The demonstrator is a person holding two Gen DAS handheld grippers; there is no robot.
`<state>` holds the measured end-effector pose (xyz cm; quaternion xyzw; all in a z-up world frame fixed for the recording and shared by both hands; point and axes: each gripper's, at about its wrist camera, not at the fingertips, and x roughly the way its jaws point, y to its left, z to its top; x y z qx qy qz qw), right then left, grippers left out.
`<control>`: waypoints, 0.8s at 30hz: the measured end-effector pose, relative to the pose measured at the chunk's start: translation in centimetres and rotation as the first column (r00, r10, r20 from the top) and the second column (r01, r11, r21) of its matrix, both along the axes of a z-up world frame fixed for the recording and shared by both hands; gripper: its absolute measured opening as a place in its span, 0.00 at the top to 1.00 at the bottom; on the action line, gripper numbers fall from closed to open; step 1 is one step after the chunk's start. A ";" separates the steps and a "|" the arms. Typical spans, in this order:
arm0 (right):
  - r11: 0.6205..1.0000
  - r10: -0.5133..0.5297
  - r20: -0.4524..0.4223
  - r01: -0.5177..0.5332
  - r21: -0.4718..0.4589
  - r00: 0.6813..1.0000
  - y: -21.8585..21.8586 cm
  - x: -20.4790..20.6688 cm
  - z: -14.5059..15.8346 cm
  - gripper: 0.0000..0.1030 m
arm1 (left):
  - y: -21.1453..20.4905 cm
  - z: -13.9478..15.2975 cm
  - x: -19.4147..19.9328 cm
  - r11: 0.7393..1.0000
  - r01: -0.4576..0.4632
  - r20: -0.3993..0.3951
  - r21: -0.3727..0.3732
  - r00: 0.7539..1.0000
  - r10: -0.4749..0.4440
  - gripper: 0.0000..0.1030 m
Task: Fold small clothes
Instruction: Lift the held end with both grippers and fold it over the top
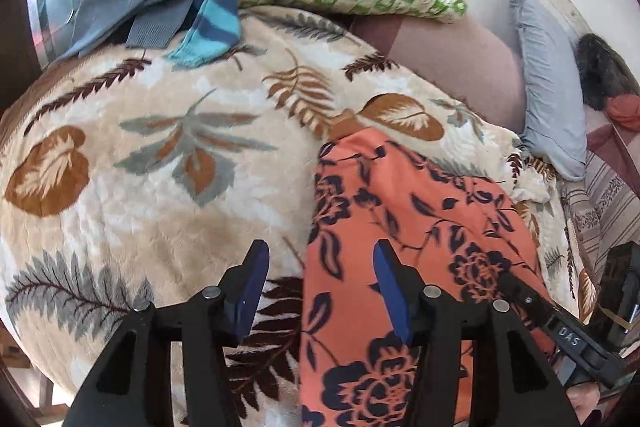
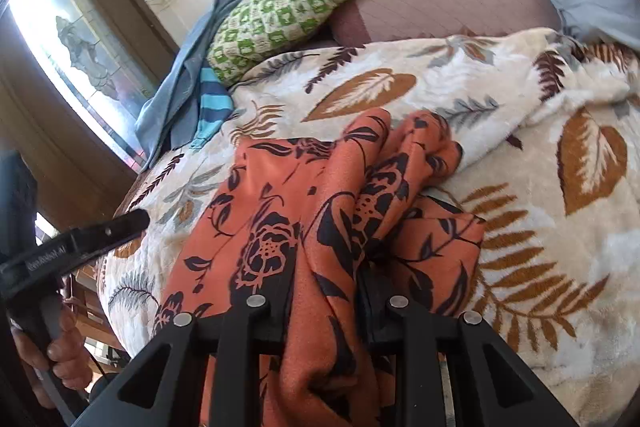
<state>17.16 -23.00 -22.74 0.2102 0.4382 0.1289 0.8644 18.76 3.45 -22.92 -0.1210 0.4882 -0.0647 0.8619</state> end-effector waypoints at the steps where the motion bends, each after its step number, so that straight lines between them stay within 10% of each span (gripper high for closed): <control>1: 1.000 -0.002 -0.016 0.002 0.002 1.000 -0.4 -0.2 -0.2 0.75 | 0.4 -0.7 -0.1 1.000 -0.011 -0.016 -0.010 1.000 0.011 0.41; 10: 1.000 0.023 -0.079 -0.022 0.020 0.997 -1.1 0.2 -2.1 0.71 | -1.0 -3.5 0.8 0.982 0.089 -0.037 -0.164 0.995 -0.096 0.22; 17: 0.994 0.025 -0.119 -0.012 0.109 0.993 -2.6 0.8 -4.2 0.54 | -4.4 -3.9 -1.1 0.967 0.232 0.025 -0.106 0.973 -0.230 0.15; 24: 0.990 -0.032 -0.138 0.050 0.130 0.990 -2.8 -0.8 -4.0 0.46 | -2.4 -5.0 -1.6 0.919 0.243 -0.020 -0.310 0.965 -0.261 0.16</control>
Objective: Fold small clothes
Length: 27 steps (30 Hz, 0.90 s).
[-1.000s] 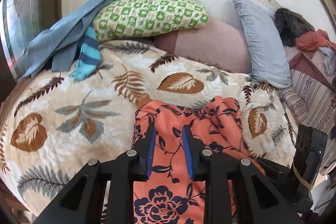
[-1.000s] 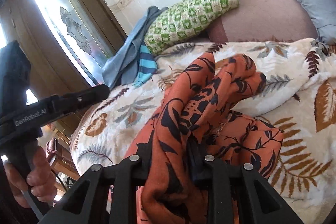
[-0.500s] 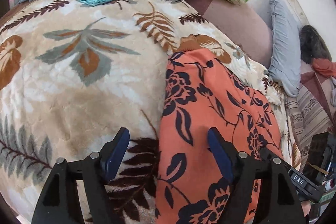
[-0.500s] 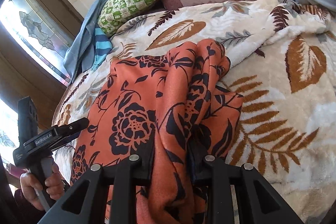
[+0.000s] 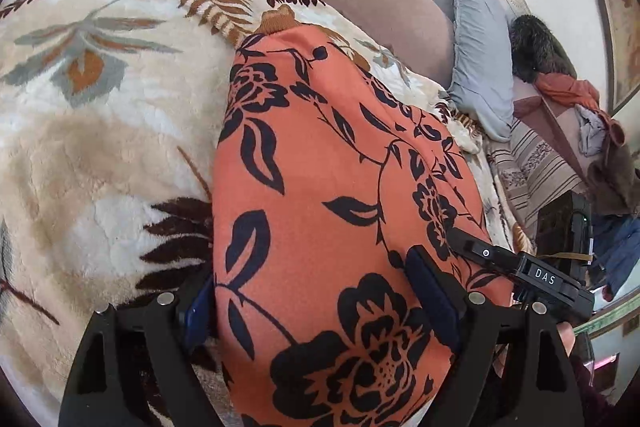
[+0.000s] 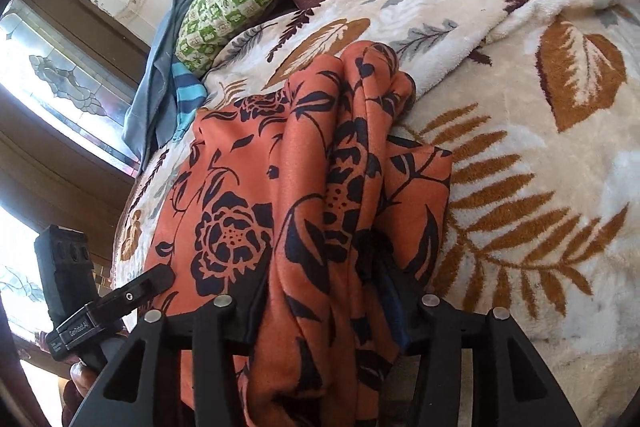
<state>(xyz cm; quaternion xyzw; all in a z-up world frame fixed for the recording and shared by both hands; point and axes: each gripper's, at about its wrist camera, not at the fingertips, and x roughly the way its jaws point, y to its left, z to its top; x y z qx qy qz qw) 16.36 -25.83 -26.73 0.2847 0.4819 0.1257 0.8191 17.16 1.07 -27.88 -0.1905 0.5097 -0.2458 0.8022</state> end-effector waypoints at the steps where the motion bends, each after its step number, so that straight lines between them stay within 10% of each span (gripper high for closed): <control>1: 1.000 -0.021 -0.017 0.021 0.010 1.000 0.0 -0.3 0.1 0.44 | 0.0 0.1 -0.1 1.000 0.015 0.011 0.004 1.000 -0.015 0.16; 15: 0.993 -0.111 -0.157 0.104 -0.048 0.981 1.9 -0.7 0.8 0.29 | 2.6 1.3 -0.1 0.999 0.036 0.045 -0.013 0.998 -0.036 0.15; 27: 0.999 -0.032 -0.063 0.034 0.033 0.997 1.3 -1.9 0.1 0.26 | -0.1 0.3 0.4 0.997 0.012 0.020 0.072 1.000 -0.013 0.14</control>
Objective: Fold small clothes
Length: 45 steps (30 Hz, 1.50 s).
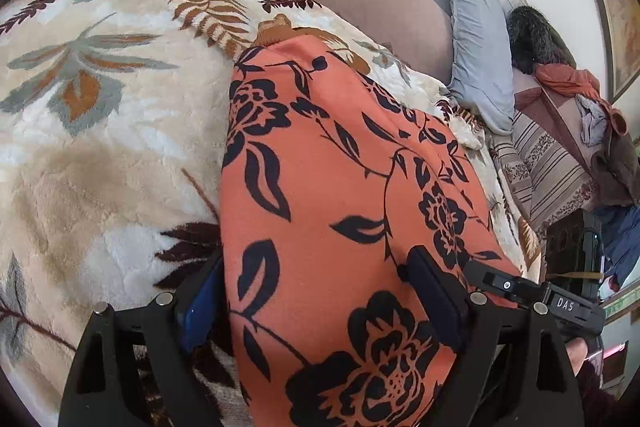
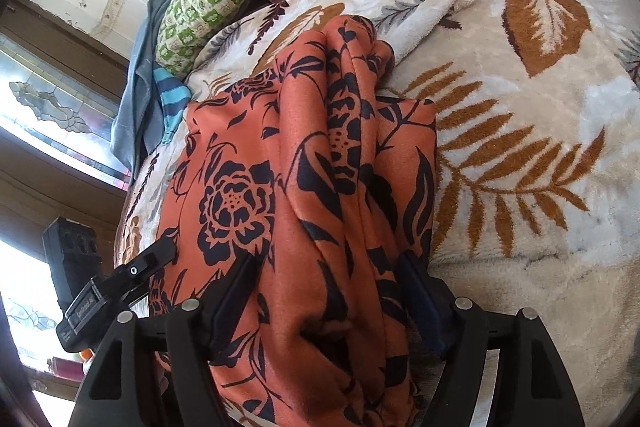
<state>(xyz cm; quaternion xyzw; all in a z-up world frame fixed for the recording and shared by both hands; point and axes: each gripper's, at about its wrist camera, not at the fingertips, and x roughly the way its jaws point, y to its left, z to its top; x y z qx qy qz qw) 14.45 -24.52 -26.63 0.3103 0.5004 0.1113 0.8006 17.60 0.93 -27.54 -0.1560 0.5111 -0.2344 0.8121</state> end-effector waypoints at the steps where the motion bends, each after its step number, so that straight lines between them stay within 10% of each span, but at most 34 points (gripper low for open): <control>1: 1.000 0.029 0.010 -0.029 0.008 1.000 -0.2 0.1 -0.1 0.26 | 0.0 0.2 -0.9 0.999 -0.019 0.013 0.035 1.000 0.018 0.14; 9: 0.989 0.113 -0.004 -0.113 0.099 0.994 -1.2 1.5 -1.0 0.21 | 0.2 3.6 -7.2 0.975 -0.055 0.038 0.215 0.998 0.048 0.15; 18: 0.996 0.087 0.063 -0.087 0.003 0.994 -1.2 -1.3 2.7 0.53 | 1.4 7.3 -4.6 0.943 -0.137 0.112 0.303 0.988 0.107 0.14; 23: 0.995 -0.002 0.062 -0.004 0.103 0.998 -3.1 -2.6 3.6 0.26 | 2.2 7.3 -3.2 0.939 -0.135 0.097 0.316 0.989 0.110 0.14; 34: 0.961 -0.140 0.012 0.133 0.244 0.990 -7.9 -2.5 2.4 0.24 | 0.4 5.5 1.8 0.950 -0.083 -0.025 0.301 0.995 0.095 0.14; 45: 0.972 -0.053 -0.122 0.080 0.222 0.991 -4.0 3.0 -2.0 0.22 | -2.8 0.7 3.2 0.977 -0.024 -0.148 0.213 0.987 0.057 0.14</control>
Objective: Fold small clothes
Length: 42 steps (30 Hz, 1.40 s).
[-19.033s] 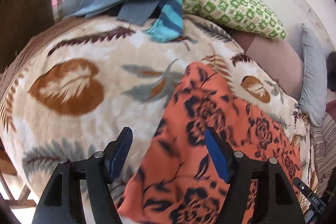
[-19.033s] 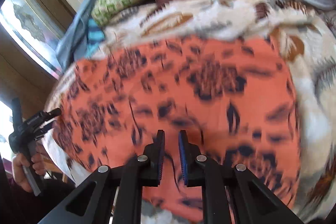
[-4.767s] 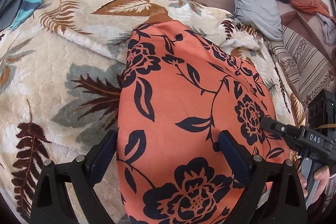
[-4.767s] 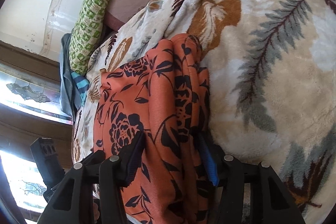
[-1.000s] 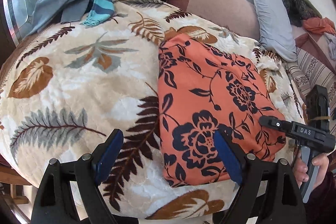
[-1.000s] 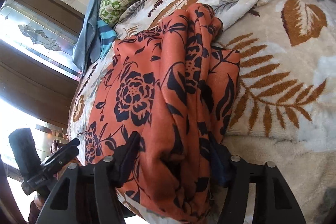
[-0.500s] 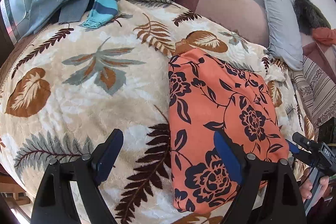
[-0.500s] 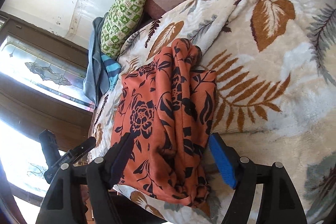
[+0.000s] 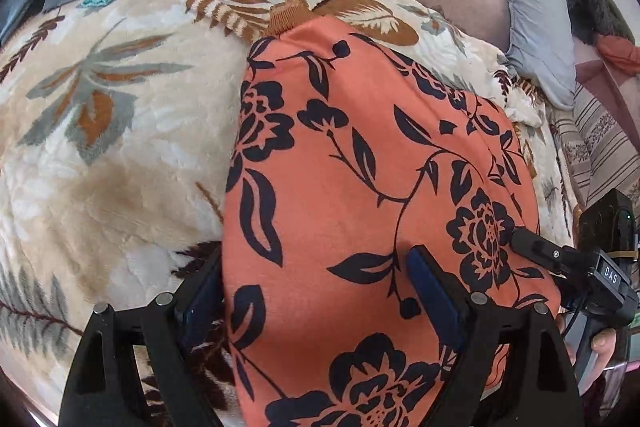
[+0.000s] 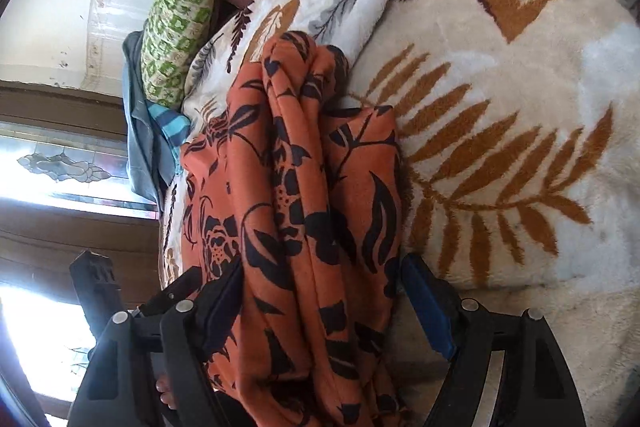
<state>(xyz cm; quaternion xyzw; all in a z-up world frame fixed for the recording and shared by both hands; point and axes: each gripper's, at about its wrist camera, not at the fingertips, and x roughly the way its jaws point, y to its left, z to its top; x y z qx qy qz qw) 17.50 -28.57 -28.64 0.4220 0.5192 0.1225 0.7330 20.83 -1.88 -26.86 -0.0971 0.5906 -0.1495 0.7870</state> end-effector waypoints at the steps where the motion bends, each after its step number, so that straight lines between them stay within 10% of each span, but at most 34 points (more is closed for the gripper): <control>1: 0.999 0.035 0.020 -0.035 0.002 0.999 0.7 0.5 0.0 0.22 | 0.2 -0.1 -0.1 1.000 -0.015 0.001 -0.025 1.000 0.015 0.14; 7: 0.987 0.132 0.128 -0.118 -0.110 0.983 3.2 1.0 1.5 0.63 | 0.9 1.0 -0.9 0.999 -0.013 0.064 -0.048 0.998 0.016 0.43; 13: 0.968 0.183 0.289 -0.122 -0.219 0.940 4.9 -0.2 4.9 0.66 | 1.2 3.7 -0.5 0.998 -0.004 0.135 -0.056 0.991 0.012 0.58; 20: 0.971 0.177 0.411 -0.090 -0.221 0.894 6.7 0.1 7.1 0.66 | 3.3 7.0 0.1 0.998 -0.044 0.240 -0.048 0.969 0.054 0.58; 25: 0.978 0.149 0.174 -0.119 -0.172 0.973 6.6 3.1 2.3 0.63 | 3.3 1.5 1.7 0.986 -0.107 0.080 0.132 0.992 0.097 0.39; 28: 0.993 0.086 0.050 -0.082 -0.079 0.995 5.1 4.0 -0.2 0.37 | 3.7 0.8 1.1 0.984 -0.154 0.100 0.093 0.984 0.145 0.32; 30: 0.994 0.081 0.055 -0.076 -0.075 0.995 4.5 3.9 0.2 0.37 | 3.5 1.3 1.0 0.983 -0.147 0.112 0.108 0.985 0.135 0.32; 34: 0.974 0.052 0.193 -0.007 -0.229 0.980 3.9 3.1 3.5 0.37 | 2.1 4.1 0.0 0.964 -0.139 0.227 0.227 0.970 0.086 0.32; 38: 0.943 0.060 0.443 0.094 -0.319 0.894 4.1 0.9 8.3 0.38 | 1.2 7.0 -1.1 0.941 -0.154 0.347 0.303 0.937 0.041 0.30; 42: 0.944 0.152 0.503 0.026 -0.330 0.851 5.7 0.9 9.6 0.65 | 0.5 9.1 -2.5 0.907 -0.186 0.430 0.378 0.903 0.006 0.27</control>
